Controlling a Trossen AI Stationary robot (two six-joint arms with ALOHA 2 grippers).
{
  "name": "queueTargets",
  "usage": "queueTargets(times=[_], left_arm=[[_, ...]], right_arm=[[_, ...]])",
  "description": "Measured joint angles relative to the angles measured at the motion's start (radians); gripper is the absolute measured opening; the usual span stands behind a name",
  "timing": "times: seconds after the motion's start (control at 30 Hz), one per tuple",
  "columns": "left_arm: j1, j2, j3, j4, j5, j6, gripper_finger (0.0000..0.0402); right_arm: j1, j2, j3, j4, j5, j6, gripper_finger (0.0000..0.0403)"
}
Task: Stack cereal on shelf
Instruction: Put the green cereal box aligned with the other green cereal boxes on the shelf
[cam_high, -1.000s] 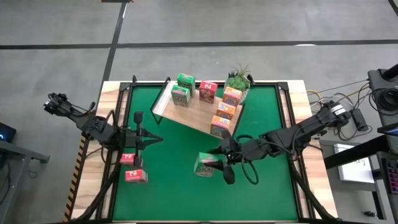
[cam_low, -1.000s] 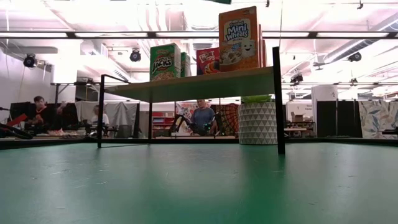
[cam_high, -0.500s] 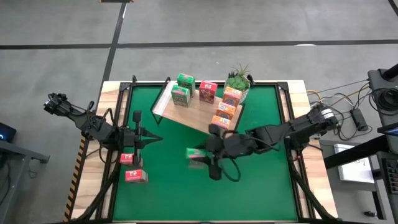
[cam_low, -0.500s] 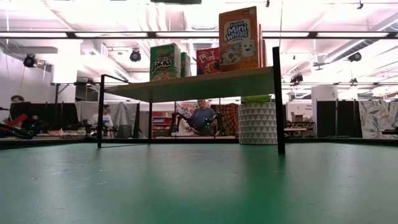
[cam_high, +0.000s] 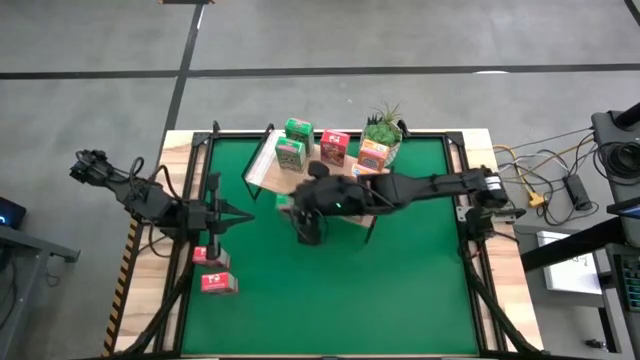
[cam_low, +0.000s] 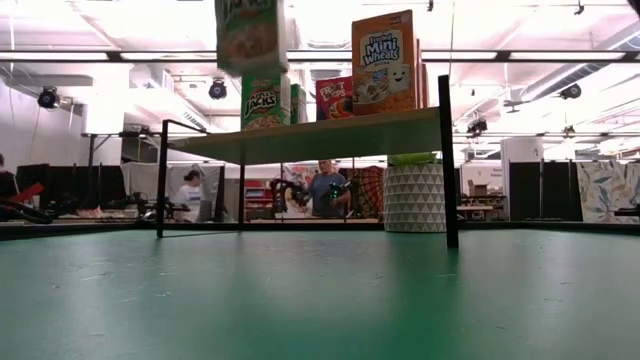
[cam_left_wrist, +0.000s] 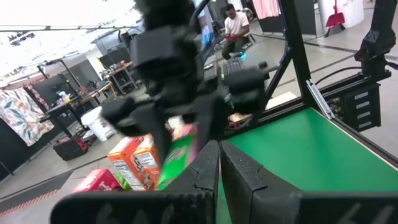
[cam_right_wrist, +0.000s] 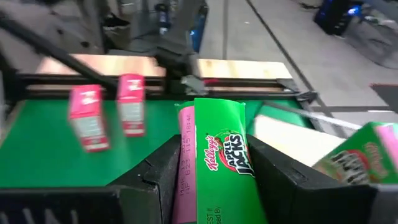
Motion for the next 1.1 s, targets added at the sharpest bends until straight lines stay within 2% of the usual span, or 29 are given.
queueTargets(times=[0.2, 0.4, 1.1], left_arm=[[0.0, -0.014, 0.0, -0.001, 0.0, 0.0, 0.0], [0.0, -0.019, 0.0, -0.001, 0.0, 0.001, 0.0], [0.0, -0.009, 0.0, -0.003, 0.0, 0.003, 0.0]], right_arm=[[-0.08, 0.075, 0.077, 0.001, 0.0, -0.037, 0.0148], [-0.134, 0.098, 0.072, 0.029, -0.001, -0.032, 0.0148], [-0.204, 0.175, 0.067, 0.134, 0.0, -0.054, 0.0148]])
